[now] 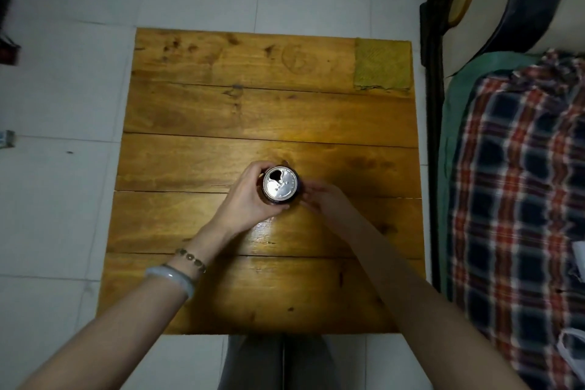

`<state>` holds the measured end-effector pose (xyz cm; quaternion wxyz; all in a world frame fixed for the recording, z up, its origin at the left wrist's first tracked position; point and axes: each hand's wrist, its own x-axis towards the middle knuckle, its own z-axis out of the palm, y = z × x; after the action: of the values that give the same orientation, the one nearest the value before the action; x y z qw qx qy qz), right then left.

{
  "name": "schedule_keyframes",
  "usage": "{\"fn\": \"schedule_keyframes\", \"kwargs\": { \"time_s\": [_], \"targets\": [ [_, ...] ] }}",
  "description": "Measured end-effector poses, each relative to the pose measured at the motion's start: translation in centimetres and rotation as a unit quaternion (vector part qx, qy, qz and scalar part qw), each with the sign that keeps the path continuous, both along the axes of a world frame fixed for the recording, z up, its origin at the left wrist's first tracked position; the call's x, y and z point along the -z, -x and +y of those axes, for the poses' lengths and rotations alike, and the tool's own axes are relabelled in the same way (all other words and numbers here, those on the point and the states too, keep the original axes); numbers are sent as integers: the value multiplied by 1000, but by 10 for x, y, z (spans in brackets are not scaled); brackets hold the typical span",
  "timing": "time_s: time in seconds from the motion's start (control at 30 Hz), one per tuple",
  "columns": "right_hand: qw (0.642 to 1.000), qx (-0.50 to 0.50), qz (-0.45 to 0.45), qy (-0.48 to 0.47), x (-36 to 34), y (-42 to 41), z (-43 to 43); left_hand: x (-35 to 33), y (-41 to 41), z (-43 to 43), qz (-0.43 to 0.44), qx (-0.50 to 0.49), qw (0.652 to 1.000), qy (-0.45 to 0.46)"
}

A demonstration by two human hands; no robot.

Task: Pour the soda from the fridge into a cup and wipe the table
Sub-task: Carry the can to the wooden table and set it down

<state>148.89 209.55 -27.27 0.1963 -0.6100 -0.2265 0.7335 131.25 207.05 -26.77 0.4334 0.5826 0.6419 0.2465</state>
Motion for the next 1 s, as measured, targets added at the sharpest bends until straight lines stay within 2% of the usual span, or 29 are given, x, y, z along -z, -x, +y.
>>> {"fn": "schedule_keyframes", "kwargs": {
  "time_s": [0.23, 0.73, 0.8, 0.9, 0.97, 1.0],
  "targets": [
    [999, -20, -8, 24, 33, -4, 0, 36, -3, -5, 22, -3, 1000, 11],
    [996, -73, -18, 42, 38, -2, -2, 44, -9, -15, 42, -9, 999, 30],
    [993, -109, -33, 25, 27, -2, -2, 40, -8, -19, 64, -3, 997, 48],
    [974, -203, -86, -55, -3, -4, -1, 28, -3, -28, 106, -1, 989, 102],
    [946, -270, -132, -123, -27, -8, 1, 11, 2, -36, 145, 4, 982, 118],
    [921, -317, -168, -153, -38, -11, 1, -1, 5, -41, 162, 10, 980, 112]
  ]
}}
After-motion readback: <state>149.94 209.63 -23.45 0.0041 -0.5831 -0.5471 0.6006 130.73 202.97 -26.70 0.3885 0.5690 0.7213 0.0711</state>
